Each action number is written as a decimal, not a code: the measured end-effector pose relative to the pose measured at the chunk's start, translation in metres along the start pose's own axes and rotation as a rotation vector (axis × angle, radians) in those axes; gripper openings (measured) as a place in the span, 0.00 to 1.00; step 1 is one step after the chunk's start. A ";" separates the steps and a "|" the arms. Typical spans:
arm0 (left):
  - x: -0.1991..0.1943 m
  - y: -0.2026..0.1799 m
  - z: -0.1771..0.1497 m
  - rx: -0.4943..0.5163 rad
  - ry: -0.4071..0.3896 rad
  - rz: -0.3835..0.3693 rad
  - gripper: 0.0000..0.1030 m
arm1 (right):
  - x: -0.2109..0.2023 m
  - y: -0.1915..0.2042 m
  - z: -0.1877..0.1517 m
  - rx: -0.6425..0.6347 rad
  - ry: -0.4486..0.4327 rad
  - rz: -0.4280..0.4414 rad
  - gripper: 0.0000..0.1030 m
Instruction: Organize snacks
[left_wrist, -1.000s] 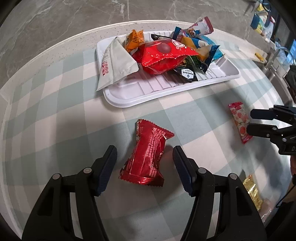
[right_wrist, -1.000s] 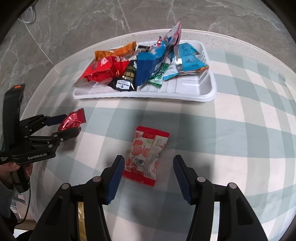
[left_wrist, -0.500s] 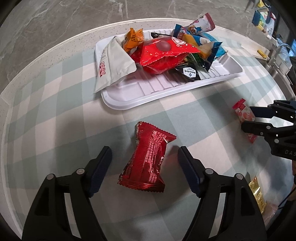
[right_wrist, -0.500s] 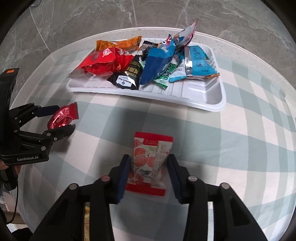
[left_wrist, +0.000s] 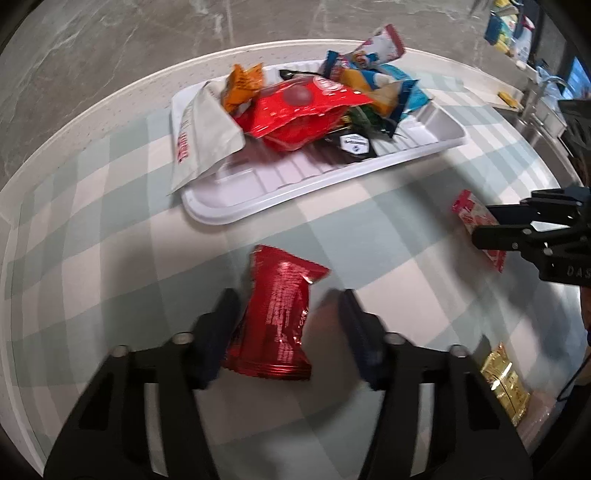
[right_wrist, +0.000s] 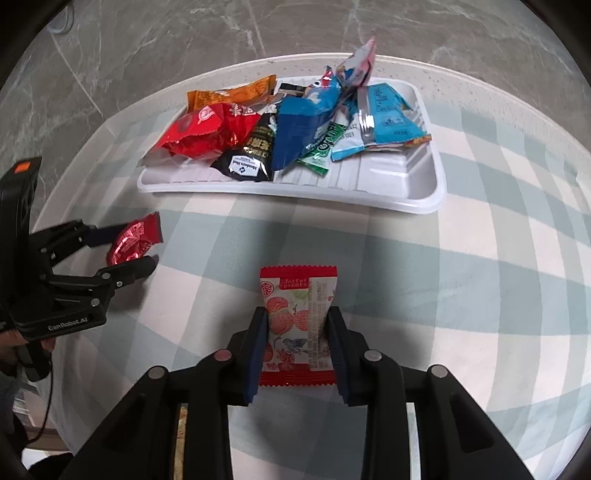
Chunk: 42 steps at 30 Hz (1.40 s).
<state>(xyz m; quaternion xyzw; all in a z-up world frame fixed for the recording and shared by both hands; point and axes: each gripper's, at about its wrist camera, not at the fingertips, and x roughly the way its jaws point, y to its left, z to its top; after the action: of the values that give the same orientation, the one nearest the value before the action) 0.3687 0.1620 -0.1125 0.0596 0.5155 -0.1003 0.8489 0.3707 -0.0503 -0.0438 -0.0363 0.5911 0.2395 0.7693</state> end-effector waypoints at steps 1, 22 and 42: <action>0.000 -0.001 0.001 0.000 -0.001 -0.006 0.32 | -0.001 -0.002 0.000 0.009 0.000 0.008 0.33; -0.014 -0.002 -0.009 -0.017 -0.013 -0.066 0.28 | -0.016 -0.022 -0.008 0.155 -0.012 0.119 0.33; -0.064 -0.001 0.020 -0.015 -0.114 -0.151 0.28 | -0.042 -0.011 0.018 0.157 -0.073 0.192 0.33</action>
<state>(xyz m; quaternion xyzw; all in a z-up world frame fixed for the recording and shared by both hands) 0.3575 0.1635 -0.0467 0.0086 0.4700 -0.1635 0.8674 0.3837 -0.0676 -0.0017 0.0896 0.5804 0.2661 0.7644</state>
